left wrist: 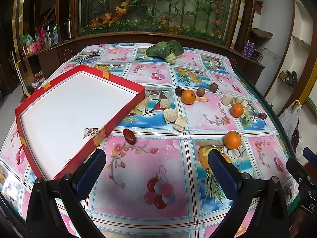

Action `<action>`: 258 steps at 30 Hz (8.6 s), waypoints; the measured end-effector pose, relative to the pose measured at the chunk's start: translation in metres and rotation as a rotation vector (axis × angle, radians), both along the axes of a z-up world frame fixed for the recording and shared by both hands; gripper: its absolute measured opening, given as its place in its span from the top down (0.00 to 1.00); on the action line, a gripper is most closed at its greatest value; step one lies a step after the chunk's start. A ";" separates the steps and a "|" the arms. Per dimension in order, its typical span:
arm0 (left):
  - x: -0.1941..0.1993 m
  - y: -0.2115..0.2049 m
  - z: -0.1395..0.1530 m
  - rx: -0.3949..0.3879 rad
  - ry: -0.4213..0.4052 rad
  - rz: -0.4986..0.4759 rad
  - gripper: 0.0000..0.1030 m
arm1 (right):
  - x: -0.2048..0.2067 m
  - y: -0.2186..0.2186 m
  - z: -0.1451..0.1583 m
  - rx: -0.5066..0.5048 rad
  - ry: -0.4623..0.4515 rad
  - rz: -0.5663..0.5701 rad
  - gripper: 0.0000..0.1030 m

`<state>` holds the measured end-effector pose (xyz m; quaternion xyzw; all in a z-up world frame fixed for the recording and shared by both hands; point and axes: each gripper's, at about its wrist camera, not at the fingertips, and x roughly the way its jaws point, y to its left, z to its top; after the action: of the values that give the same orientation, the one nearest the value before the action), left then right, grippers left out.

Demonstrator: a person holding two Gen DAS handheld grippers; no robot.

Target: Organize fruits

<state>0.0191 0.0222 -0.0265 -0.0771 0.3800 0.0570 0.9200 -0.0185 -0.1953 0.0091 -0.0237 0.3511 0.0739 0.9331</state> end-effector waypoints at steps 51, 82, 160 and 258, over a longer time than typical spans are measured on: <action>0.084 -0.024 -0.041 -0.030 0.106 -0.155 0.82 | 0.087 0.020 -0.062 0.140 0.184 0.153 0.66; -0.013 0.155 0.012 0.018 -0.034 0.261 0.84 | 0.074 0.144 -0.006 0.166 0.101 0.429 0.65; 0.008 0.041 -0.005 0.085 -0.055 0.150 0.14 | 0.122 -0.085 -0.045 0.147 0.091 -0.147 0.09; 0.029 0.249 -0.010 0.106 0.131 0.483 0.76 | 0.052 0.315 -0.028 0.058 0.158 0.659 0.70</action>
<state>0.0485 0.2713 -0.0363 -0.1135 0.4059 0.2999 0.8558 0.0336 0.1197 -0.0188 -0.1034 0.3937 0.3829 0.8293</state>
